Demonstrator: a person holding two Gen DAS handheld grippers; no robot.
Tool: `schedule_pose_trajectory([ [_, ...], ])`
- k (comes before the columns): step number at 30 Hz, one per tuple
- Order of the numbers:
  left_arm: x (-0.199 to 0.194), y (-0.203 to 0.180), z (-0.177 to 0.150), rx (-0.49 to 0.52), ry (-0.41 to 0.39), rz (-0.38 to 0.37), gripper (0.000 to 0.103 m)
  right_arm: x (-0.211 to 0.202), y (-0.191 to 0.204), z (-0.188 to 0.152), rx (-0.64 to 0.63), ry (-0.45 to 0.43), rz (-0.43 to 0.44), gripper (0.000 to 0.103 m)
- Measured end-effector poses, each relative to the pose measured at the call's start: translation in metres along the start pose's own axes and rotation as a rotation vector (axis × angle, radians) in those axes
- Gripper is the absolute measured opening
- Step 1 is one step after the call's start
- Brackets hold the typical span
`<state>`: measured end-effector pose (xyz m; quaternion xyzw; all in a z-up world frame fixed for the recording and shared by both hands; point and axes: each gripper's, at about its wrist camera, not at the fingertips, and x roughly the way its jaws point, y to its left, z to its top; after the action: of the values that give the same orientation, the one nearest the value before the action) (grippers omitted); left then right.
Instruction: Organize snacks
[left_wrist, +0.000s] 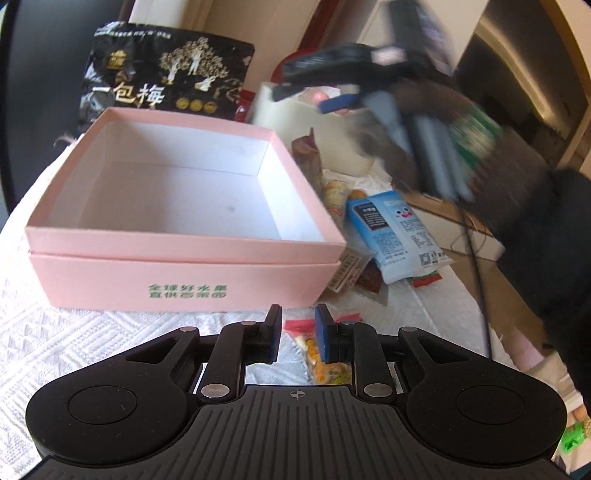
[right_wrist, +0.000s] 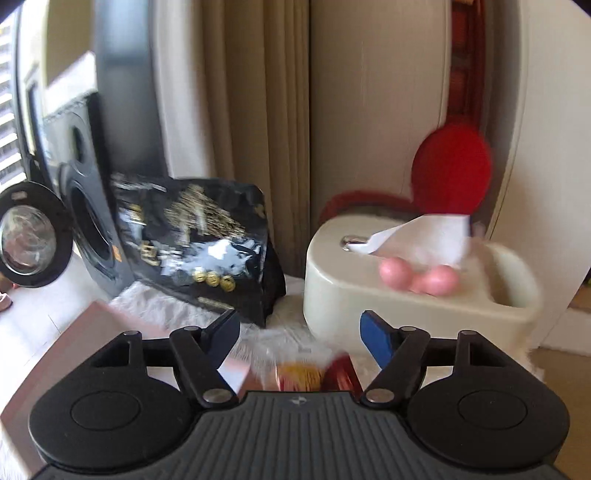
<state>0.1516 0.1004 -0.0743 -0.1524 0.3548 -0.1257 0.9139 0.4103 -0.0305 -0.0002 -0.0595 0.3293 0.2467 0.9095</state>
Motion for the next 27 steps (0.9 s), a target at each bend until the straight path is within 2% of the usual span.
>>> schedule_pose_trajectory([
  [4,0.001,0.008,-0.001,-0.015,0.002,-0.015,0.022,0.053,-0.006,0.020,0.099,0.183,0.038,0.073],
  [8,0.003,0.016,-0.001,-0.042,-0.012,-0.032,0.022,0.083,0.002,0.017,0.055,0.334,-0.012,0.073],
  [10,0.002,0.018,-0.002,-0.053,-0.023,-0.041,0.022,0.090,0.004,0.013,0.029,0.372,-0.040,0.071],
  [13,0.002,0.022,-0.002,-0.065,-0.030,-0.053,0.022,0.091,-0.005,0.010,0.063,0.405,-0.012,0.054],
  [17,0.006,0.023,-0.002,-0.074,-0.027,-0.047,0.022,0.078,-0.032,0.006,0.121,0.398,-0.038,0.046],
  [20,0.005,0.019,0.000,-0.072,-0.036,-0.049,0.022,0.061,-0.050,0.002,0.155,0.395,-0.017,0.045],
  [25,0.007,0.013,0.001,-0.058,-0.030,-0.045,0.022,0.005,-0.061,-0.012,0.140,0.362,0.107,0.045],
  [27,0.008,0.010,0.002,-0.051,-0.028,-0.043,0.022,-0.020,-0.060,-0.021,0.125,0.347,0.132,0.046],
])
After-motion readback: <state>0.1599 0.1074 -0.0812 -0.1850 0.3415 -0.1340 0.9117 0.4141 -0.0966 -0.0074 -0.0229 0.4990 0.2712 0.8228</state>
